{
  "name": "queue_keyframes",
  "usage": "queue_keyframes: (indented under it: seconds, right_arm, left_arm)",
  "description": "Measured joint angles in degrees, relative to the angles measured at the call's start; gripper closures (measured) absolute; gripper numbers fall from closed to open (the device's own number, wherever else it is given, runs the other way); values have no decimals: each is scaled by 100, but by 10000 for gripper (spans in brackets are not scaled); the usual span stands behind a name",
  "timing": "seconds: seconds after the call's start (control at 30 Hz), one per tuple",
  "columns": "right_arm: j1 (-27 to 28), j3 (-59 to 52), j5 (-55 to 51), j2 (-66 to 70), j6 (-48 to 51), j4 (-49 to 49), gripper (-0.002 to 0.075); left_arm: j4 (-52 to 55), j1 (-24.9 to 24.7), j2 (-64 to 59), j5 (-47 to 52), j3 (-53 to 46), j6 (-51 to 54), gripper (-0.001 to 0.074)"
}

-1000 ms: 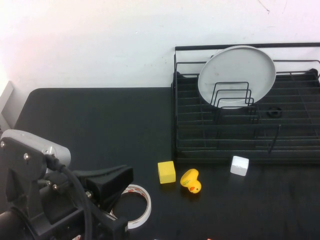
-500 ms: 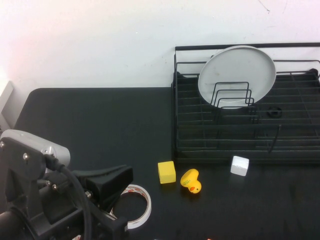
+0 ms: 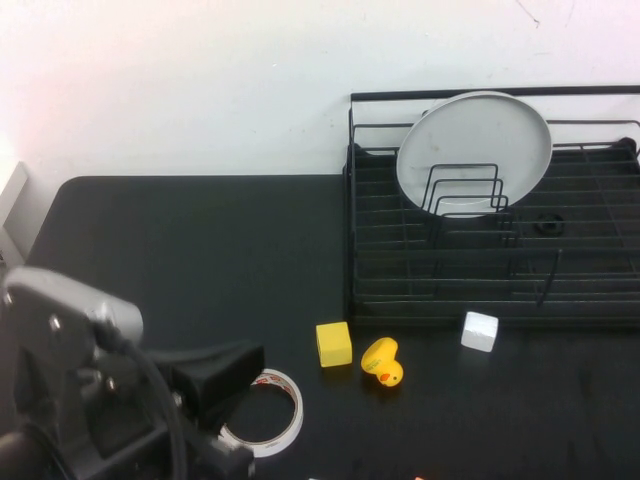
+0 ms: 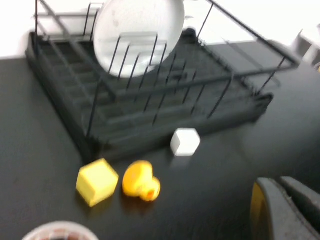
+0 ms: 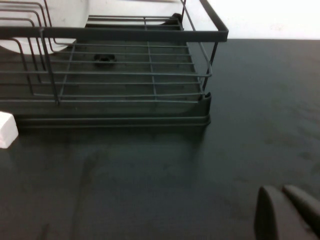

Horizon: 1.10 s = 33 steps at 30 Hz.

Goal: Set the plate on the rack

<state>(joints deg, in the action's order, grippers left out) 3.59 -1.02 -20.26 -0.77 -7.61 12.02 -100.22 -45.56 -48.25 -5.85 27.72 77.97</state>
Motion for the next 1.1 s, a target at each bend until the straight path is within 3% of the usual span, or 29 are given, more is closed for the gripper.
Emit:
queue_keyframes:
  seconds: [0.27, 0.7, 0.93, 1.1]
  right_arm:
    - [0, 0, 0, 0, 0, 0, 726]
    - [0, 0, 0, 0, 0, 0, 727]
    - [0, 0, 0, 0, 0, 0, 727]
    - [0, 0, 0, 0, 0, 0, 727]
  left_arm:
    - [0, 0, 495, -157, -909, 11, 738]
    - [-24, 0, 3088, -1300, -1817, -701, 737]
    - [-37, 0, 4197, -1340, -1883, 488, 737]
    - [-37, 0, 4401, -1384, -1914, 563, 737]
